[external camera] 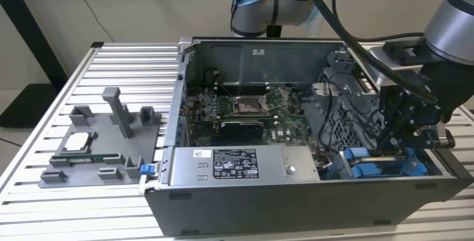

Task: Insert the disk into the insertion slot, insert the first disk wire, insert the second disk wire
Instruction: 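Insert the second disk wire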

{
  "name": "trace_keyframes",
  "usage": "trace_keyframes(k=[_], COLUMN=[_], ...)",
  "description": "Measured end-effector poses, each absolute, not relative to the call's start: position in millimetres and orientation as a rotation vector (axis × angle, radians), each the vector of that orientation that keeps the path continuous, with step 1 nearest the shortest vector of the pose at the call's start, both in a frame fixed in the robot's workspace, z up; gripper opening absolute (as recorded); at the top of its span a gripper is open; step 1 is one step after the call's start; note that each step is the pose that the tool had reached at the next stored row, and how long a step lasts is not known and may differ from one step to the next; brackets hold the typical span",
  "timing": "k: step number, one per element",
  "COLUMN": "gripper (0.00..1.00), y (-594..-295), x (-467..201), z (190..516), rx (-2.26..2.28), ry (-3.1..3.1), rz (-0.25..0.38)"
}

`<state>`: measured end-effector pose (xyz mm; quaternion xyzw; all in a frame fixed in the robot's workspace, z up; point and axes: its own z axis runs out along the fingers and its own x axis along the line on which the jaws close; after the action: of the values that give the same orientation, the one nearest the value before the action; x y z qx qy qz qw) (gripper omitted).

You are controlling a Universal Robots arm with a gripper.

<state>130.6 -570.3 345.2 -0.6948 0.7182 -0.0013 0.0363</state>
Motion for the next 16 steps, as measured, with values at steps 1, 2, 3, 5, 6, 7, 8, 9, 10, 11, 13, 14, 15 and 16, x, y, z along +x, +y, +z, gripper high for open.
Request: trace_keyframes(k=[1, 2, 3, 5, 6, 7, 8, 9, 10, 11, 13, 14, 15, 16], gripper=[0.0, 0.0, 0.0, 0.0, 0.0, 0.0, 0.0, 0.0, 0.0, 0.0, 0.0, 0.0, 0.0, 0.0], y=[-570.0, -569.7, -569.5, -568.9, -568.6, -568.4, -568.3, -568.1, -568.1, -568.0, -567.9, -567.9, -568.0, -568.0], x=[130.6, 130.6, 130.6, 130.6, 130.6, 130.6, 130.6, 130.6, 130.6, 130.6, 130.6, 130.5, 130.5, 130.5], z=[344.9, 344.6, 344.3, 343.8, 343.5, 343.2, 342.8, 342.5, 342.3, 341.9, 340.7, 339.8, 338.8, 337.9], rx=[-2.133, -2.132, -2.131, -2.13, -2.129, -2.129, -2.128, -2.127, -2.127, -2.127, -2.126, -2.126, -2.126, -2.126], ry=[2.205, 2.204, 2.203, 2.201, 2.2, 2.2, 2.199, 2.198, 2.198, 2.198, 2.197, 2.197, 2.197, 2.197], rz=[-0.006, -0.007, -0.009, -0.012, -0.014, -0.015, -0.016, -0.017, -0.018, -0.019, -0.021, -0.021, -0.022, -0.023])
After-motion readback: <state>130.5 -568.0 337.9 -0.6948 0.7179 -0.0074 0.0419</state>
